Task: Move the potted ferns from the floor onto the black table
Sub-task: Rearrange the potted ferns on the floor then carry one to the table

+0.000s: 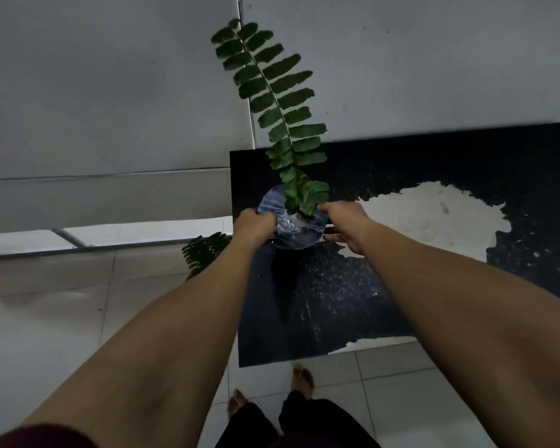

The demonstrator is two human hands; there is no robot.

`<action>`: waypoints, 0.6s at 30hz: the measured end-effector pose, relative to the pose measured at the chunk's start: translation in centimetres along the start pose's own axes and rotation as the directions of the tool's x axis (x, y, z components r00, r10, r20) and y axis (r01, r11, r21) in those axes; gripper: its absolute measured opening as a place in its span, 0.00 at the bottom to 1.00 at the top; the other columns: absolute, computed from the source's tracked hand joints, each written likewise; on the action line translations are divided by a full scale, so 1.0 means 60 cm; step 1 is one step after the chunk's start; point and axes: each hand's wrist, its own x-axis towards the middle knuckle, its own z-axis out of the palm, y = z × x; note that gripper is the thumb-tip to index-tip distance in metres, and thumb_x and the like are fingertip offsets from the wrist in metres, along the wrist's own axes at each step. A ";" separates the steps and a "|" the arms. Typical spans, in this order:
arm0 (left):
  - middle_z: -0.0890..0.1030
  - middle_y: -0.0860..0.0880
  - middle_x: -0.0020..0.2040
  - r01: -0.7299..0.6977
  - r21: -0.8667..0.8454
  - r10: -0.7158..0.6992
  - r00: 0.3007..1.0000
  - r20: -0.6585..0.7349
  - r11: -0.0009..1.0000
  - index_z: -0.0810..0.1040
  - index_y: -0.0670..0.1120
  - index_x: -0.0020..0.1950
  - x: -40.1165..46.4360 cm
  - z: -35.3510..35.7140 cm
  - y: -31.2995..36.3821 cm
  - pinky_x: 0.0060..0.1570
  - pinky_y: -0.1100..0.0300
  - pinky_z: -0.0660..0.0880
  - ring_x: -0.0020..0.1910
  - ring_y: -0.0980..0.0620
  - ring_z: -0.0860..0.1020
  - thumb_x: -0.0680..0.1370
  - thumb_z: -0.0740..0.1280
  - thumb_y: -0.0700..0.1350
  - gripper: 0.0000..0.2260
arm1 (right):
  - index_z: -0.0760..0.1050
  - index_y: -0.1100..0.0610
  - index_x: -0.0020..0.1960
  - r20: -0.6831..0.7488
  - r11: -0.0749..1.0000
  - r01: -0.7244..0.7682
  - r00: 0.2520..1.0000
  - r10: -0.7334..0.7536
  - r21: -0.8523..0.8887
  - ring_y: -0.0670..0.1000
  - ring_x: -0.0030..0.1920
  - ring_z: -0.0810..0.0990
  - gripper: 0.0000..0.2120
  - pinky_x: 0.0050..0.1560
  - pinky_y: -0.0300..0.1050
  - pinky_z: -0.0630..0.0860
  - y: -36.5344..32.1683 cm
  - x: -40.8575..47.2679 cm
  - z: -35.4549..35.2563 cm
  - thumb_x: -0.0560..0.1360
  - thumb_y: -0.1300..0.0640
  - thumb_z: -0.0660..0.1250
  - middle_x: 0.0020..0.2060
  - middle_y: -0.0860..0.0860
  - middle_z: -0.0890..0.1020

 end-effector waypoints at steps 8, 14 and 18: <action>0.82 0.36 0.55 0.054 -0.017 -0.054 0.998 -0.022 0.998 0.81 0.40 0.55 0.042 0.027 -0.023 0.59 0.40 0.79 0.57 0.37 0.81 0.65 0.64 0.44 0.21 | 0.79 0.56 0.55 0.032 1.000 -0.010 0.999 0.011 -0.023 0.54 0.54 0.83 0.09 0.35 0.42 0.81 0.010 0.043 0.007 0.76 0.56 0.68 0.55 0.53 0.83; 0.81 0.35 0.57 0.071 0.036 -0.070 0.998 -0.004 0.997 0.79 0.40 0.57 0.039 0.028 -0.019 0.59 0.44 0.80 0.57 0.36 0.80 0.65 0.64 0.42 0.21 | 0.79 0.56 0.54 0.014 1.000 -0.004 1.000 0.005 -0.028 0.54 0.52 0.82 0.07 0.45 0.47 0.84 0.022 0.064 -0.001 0.76 0.58 0.68 0.53 0.54 0.82; 0.79 0.37 0.61 0.057 0.197 -0.061 0.998 0.016 0.979 0.79 0.37 0.61 0.030 0.011 0.002 0.61 0.44 0.78 0.60 0.38 0.78 0.72 0.65 0.40 0.18 | 0.77 0.56 0.47 -0.055 0.976 0.084 0.994 -0.097 -0.203 0.55 0.44 0.80 0.05 0.54 0.57 0.83 0.012 0.048 -0.002 0.73 0.57 0.68 0.45 0.55 0.81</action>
